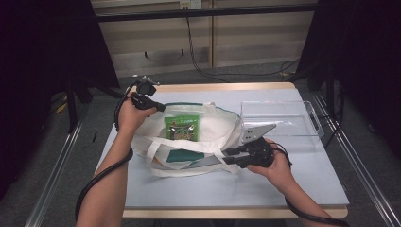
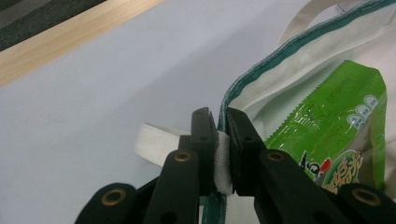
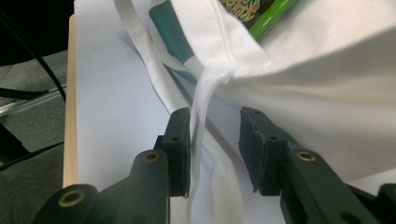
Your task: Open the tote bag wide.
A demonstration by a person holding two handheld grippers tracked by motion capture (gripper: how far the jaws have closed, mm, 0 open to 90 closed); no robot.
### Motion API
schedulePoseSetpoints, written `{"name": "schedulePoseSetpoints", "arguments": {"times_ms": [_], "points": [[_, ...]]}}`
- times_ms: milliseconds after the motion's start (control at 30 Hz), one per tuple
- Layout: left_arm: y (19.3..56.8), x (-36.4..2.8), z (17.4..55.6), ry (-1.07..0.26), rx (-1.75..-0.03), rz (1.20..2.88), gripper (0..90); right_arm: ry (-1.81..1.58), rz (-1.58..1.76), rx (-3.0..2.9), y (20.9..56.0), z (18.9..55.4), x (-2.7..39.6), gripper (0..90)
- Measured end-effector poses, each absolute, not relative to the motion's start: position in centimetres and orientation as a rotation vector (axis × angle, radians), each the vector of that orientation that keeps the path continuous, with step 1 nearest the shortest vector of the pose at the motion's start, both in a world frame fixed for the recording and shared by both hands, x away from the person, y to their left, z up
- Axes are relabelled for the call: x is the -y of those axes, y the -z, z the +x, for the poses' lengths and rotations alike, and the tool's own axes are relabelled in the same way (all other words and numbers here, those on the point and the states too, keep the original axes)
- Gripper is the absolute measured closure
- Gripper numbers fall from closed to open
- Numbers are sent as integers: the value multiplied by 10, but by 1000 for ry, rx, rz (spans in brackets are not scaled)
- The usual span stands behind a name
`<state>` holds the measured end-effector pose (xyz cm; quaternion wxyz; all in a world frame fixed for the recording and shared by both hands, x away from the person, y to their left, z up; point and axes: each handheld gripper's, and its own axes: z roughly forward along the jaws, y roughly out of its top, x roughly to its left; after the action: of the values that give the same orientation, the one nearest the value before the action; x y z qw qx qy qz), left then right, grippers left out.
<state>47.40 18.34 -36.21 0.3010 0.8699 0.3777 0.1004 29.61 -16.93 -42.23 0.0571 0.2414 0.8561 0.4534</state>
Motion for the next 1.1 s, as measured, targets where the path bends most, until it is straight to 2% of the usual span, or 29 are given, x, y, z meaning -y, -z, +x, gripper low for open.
{"name": "schedulePoseSetpoints", "arguments": {"times_ms": [200,400,1100], "points": [[361,-183,473,-281,-1003,2300,825,-1371,681,-2569,406,298,167,532],[360,-182,473,-274,-1003,2302,824,-1367,661,-2583,399,303,159,495],[358,-183,471,-283,-983,2321,822,-1318,611,-2615,401,318,135,446]]}}
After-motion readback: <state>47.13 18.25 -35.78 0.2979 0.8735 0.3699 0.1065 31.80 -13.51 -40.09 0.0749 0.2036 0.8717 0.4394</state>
